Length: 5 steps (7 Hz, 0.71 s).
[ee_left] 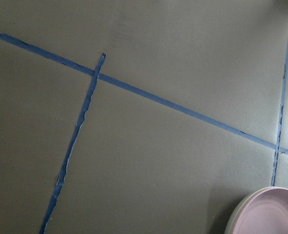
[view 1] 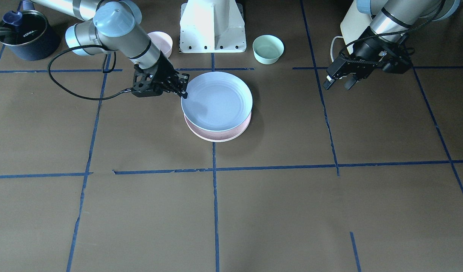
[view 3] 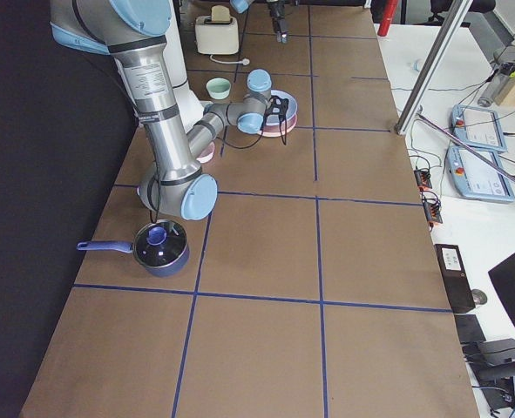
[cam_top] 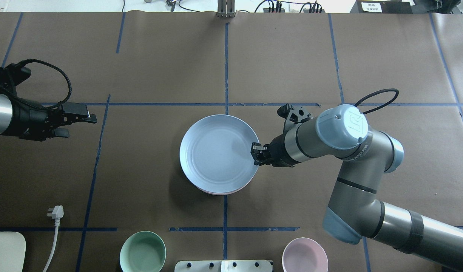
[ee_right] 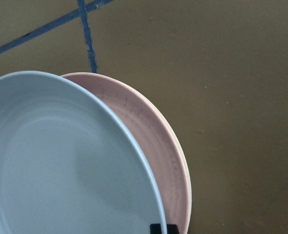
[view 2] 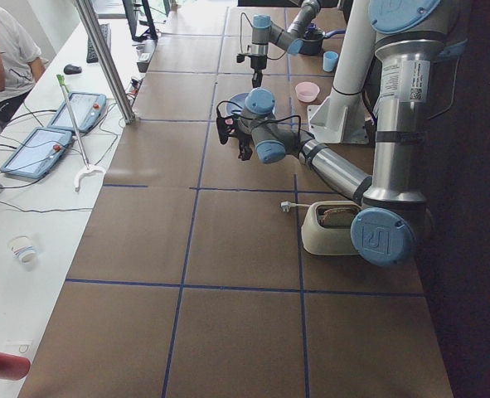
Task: Stack three plates with pink and blue
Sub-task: 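Carry the blue plate with the right gripper and lower it onto the pink plate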
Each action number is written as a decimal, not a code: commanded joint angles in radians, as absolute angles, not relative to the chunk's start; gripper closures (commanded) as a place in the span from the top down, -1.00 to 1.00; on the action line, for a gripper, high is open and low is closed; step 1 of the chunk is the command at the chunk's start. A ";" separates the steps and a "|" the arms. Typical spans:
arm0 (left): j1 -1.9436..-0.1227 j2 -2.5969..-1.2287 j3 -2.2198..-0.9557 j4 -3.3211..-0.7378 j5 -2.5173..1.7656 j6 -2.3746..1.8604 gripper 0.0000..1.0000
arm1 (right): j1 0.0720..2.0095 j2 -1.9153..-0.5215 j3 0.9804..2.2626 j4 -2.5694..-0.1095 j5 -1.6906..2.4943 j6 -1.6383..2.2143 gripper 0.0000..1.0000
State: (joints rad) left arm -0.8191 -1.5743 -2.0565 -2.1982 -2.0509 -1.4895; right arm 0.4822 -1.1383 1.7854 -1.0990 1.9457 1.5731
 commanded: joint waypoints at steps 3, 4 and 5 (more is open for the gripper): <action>-0.819 -1.580 -2.057 -2.198 -2.048 -1.491 1.00 | 0.471 -1.118 1.763 -1.144 1.922 1.572 -1.00; -0.818 -1.583 -2.059 -2.198 -2.045 -1.491 1.00 | 0.471 -1.121 1.761 -1.147 1.924 1.569 -0.99; -0.818 -1.582 -2.059 -2.198 -2.045 -1.491 1.00 | 0.472 -1.124 1.761 -1.147 1.925 1.568 -0.94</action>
